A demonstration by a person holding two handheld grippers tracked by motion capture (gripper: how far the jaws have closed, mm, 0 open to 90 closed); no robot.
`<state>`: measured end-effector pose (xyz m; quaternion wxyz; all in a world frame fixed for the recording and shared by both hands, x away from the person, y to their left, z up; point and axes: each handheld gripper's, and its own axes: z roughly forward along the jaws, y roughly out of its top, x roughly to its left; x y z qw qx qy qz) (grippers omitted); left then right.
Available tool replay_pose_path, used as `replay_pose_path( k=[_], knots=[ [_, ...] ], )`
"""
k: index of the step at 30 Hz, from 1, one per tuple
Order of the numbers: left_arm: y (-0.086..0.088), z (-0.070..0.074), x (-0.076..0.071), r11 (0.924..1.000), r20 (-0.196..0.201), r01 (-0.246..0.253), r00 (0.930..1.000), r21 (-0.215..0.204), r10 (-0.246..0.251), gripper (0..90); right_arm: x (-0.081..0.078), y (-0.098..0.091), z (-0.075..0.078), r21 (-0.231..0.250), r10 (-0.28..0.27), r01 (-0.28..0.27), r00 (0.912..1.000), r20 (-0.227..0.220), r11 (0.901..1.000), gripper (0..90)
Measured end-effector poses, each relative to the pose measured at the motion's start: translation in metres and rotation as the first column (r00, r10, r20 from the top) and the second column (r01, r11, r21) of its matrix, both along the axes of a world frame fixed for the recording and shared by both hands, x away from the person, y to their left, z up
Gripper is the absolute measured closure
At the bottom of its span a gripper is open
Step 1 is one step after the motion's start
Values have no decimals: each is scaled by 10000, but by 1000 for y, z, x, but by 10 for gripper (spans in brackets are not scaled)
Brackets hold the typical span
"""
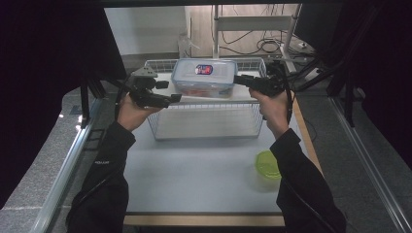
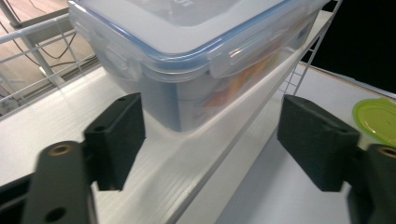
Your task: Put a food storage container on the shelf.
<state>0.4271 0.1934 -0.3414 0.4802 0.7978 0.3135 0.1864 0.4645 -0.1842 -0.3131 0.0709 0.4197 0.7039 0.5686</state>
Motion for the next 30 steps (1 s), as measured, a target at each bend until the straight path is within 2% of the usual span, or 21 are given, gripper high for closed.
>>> replay_pose_path(
  k=[1, 2, 3, 5, 6, 7, 8, 9, 10, 18, 20, 22, 24, 26, 28, 30],
  knots=[
    [0, 0, 0, 10000, 0, 0, 10000, 0, 0, 294, -3, 0, 1, -198, -29, 32, 9999, 139, 9998, 596],
    [0, 0, -1, 9999, 35, -98, 9999, 21, 98, 294, -3, 0, 1, -198, -29, 32, 9999, 139, 9998, 596],
    [0, 0, -2, 9999, 52, -168, 9998, -3, 168, 392, -12, -1, 0, -640, 48, -21, 9991, 419, 9979, 667],
    [0, -1, -1, 9991, -69, -372, 9993, -202, 371, 493, -21, 1, -4, -1076, 81, -12, 9979, 641, 9942, 737],
    [0, -1, -1, 9991, -69, -372, 9993, -202, 371, 544, -21, 1, -4, -1076, 81, -12, 9979, 641, 9942, 737],
    [0, -1, -1, 9983, -146, -491, 9987, -324, 486, 594, -23, 3, -6, -1263, 173, -87, 9975, 678, 9920, 762],
    [-2, -2, 0, 9974, -205, -633, 9978, -357, 626, 626, -26, 10, -13, -1840, 336, -200, 9969, 715, 9827, 795],
    [-3, -3, 1, 9961, -223, -828, 9964, -316, 821, 626, -26, 10, -13, -1840, 336, -200, 9969, 715, 9827, 795],
    [-4, -3, 1, 9949, -270, -949, 9952, -327, 941, 684, -23, 15, -16, -2055, 313, -165, 9971, 692, 9785, 805],
    [-13, -3, 6, 9885, -261, -1504, 9883, -151, 1500, 734, -7, 22, -16, -1943, -97, 214, 9981, 613, 9807, 816],
    [-14, -3, 8, 9897, -292, -1419, 9895, -182, 1414, 754, -3, 25, -17, -2131, -444, 589, 9964, 722, 9753, 814],
    [-17, -4, 7, 9886, -223, -1495, 9886, -151, 1492, 754, -1, 25, -17, -2194, -529, 679, 9959, 737, 9733, 814],
    [-17, -4, 5, 9901, -183, -1394, 9901, -177, 1390, 727, 0, 24, -17, -2048, -535, 660, 9964, 658, 9766, 813],
    [-16, -6, 3, 9911, -192, -1309, 9913, -233, 1304, 701, -2, 23, -18, -2070, -510, 659, 9958, 766, 9761, 809],
    [-14, -9, -3, 9920, -197, -1170, 9930, -484, 1162, 653, -9, 22, -20, -2000, -363, 547, 9948, 946, 9783, 779],
    [-14, -11, -6, 9929, -147, -1085, 9941, -483, 1079, 604, -15, 21, -21, -2032, -253, 467, 9939, 1071, 9780, 747]
  ],
)
